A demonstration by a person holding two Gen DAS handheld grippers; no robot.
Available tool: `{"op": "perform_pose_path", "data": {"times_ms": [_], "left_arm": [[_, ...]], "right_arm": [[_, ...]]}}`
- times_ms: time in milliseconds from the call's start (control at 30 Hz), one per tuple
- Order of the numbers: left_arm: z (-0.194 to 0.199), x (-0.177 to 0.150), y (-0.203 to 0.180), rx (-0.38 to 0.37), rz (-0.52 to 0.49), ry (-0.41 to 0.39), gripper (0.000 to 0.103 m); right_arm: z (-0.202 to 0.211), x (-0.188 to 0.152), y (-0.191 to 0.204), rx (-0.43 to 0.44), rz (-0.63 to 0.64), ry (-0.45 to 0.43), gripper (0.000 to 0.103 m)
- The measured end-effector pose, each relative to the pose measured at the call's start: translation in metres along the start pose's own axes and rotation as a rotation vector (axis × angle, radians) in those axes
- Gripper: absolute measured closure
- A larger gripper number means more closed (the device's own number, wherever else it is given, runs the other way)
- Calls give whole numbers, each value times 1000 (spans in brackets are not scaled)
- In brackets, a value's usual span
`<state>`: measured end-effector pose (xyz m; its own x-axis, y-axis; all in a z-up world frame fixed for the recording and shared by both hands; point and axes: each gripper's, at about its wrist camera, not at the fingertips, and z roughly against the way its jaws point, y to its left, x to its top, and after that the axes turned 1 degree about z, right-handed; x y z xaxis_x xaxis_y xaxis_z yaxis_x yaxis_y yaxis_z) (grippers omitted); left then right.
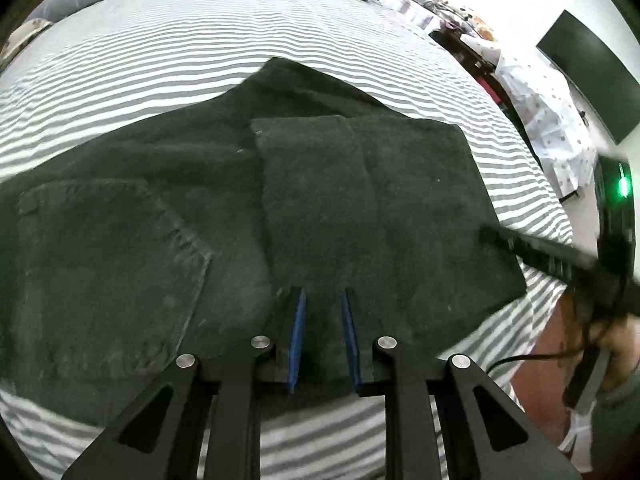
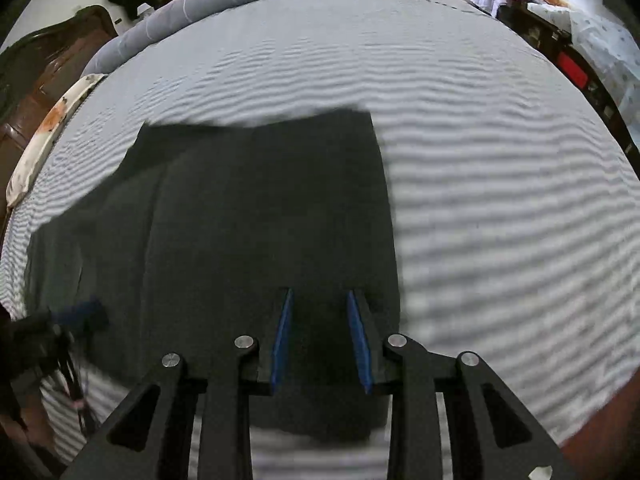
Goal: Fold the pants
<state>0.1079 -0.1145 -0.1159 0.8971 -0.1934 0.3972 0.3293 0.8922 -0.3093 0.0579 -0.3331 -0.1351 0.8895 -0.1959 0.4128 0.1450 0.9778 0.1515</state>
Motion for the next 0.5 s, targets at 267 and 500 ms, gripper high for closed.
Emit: {"op": "perform_pose_path", "data": {"times_ms": [267,500], "left_arm": [[46,-37,58,6,139,-34,78],[112,-64,143,-38,399,-197,72]], "right_arm": [[6,-35,12,-7,-19,3,56],[46,-23,43,24,-52,-110,32]]}}
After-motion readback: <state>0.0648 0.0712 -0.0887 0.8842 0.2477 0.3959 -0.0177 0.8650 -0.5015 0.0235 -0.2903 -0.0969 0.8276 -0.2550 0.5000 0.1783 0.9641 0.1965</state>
